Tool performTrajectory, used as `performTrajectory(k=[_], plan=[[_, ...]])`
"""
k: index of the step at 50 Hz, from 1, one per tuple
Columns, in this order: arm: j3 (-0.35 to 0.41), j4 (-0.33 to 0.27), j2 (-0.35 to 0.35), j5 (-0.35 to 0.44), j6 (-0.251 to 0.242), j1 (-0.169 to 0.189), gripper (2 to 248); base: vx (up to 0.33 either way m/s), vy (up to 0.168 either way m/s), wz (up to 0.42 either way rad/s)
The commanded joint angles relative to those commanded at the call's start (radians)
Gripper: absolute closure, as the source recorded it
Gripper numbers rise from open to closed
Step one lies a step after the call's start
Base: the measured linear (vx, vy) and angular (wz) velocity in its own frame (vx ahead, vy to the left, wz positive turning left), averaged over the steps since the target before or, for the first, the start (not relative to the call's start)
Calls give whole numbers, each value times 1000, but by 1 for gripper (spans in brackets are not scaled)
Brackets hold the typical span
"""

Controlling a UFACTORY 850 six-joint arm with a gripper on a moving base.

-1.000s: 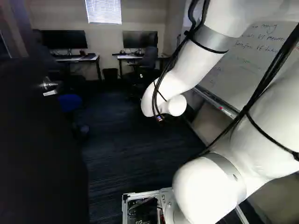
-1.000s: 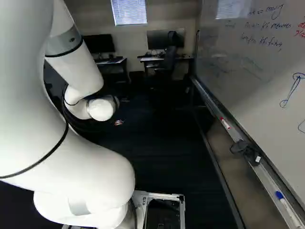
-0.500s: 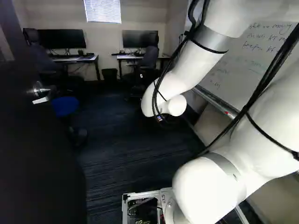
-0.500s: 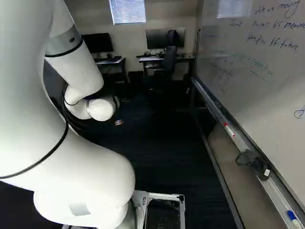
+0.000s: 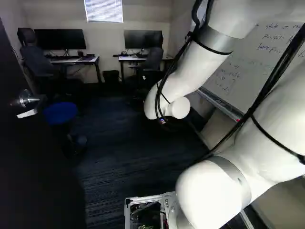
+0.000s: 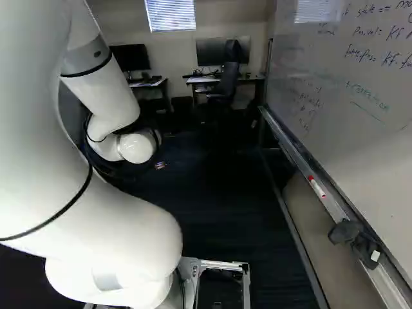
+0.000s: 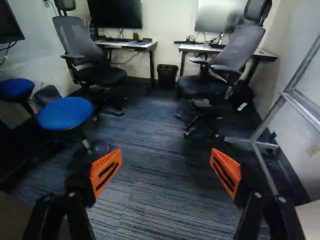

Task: Open the door and move inside

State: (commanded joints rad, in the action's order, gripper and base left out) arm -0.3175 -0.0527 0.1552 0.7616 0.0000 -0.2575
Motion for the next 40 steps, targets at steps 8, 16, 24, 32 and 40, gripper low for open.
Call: performTrajectory(k=[8,16,24,32,40], plan=[[0,0,0,0,0,0,3,134,6,-6],[0,0,0,0,0,0,3,132,2,-7],[0,0,0,0,0,0,3,126,7,-4],[0,0,0,0,0,0,3,108,5,-3],[0,0,0,0,0,0,3,104,3,-4]])
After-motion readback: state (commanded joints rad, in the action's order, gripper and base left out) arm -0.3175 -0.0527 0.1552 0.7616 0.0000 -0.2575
